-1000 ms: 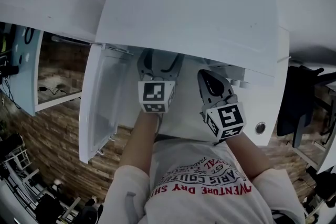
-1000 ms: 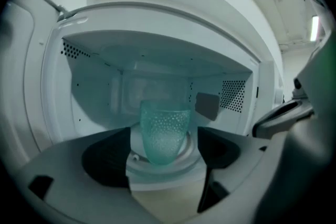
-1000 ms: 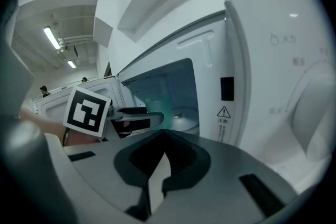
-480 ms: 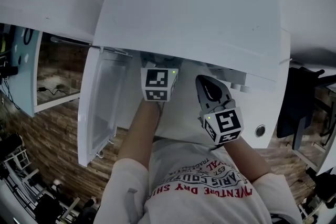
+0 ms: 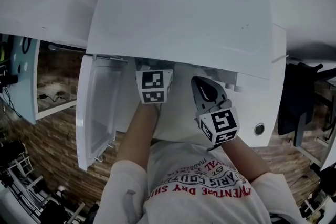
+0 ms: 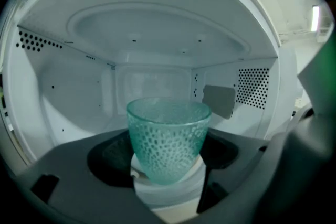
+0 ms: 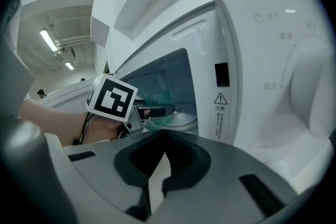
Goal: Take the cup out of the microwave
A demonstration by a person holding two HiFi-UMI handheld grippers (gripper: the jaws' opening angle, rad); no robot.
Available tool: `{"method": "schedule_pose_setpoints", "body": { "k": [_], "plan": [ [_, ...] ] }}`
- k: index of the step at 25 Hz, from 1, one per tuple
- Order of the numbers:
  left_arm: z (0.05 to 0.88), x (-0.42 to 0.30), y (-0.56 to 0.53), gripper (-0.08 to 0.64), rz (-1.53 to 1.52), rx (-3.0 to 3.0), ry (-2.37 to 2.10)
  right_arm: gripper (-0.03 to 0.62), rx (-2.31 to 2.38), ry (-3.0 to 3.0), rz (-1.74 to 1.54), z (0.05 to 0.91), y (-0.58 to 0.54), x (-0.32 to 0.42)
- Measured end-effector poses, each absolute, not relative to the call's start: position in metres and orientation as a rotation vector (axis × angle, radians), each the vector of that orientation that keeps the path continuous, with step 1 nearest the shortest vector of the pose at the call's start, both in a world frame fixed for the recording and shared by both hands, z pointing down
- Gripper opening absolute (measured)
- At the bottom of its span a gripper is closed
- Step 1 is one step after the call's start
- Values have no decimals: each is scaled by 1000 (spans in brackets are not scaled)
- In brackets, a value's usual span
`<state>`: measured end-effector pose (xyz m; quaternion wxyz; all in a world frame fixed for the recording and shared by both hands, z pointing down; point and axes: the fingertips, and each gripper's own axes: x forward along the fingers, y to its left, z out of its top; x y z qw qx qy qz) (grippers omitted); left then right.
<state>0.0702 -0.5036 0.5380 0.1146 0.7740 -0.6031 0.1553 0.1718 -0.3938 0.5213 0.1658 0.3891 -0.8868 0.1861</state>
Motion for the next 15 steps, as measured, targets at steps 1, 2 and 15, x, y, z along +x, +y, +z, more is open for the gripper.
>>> {"method": "schedule_pose_setpoints", "body": {
  "k": [1,2,15],
  "plan": [
    [539,70,-501,371,453,2254,-1765,11,1115,-2525,527,521,-394,173],
    [539,71,-499,371,453,2244,-1763,11,1121,-2525,524,520,-394,173],
    [510,87,-434,371,433,2305,-1676,11,1249,-2508,501,500,-364,187]
  ]
}}
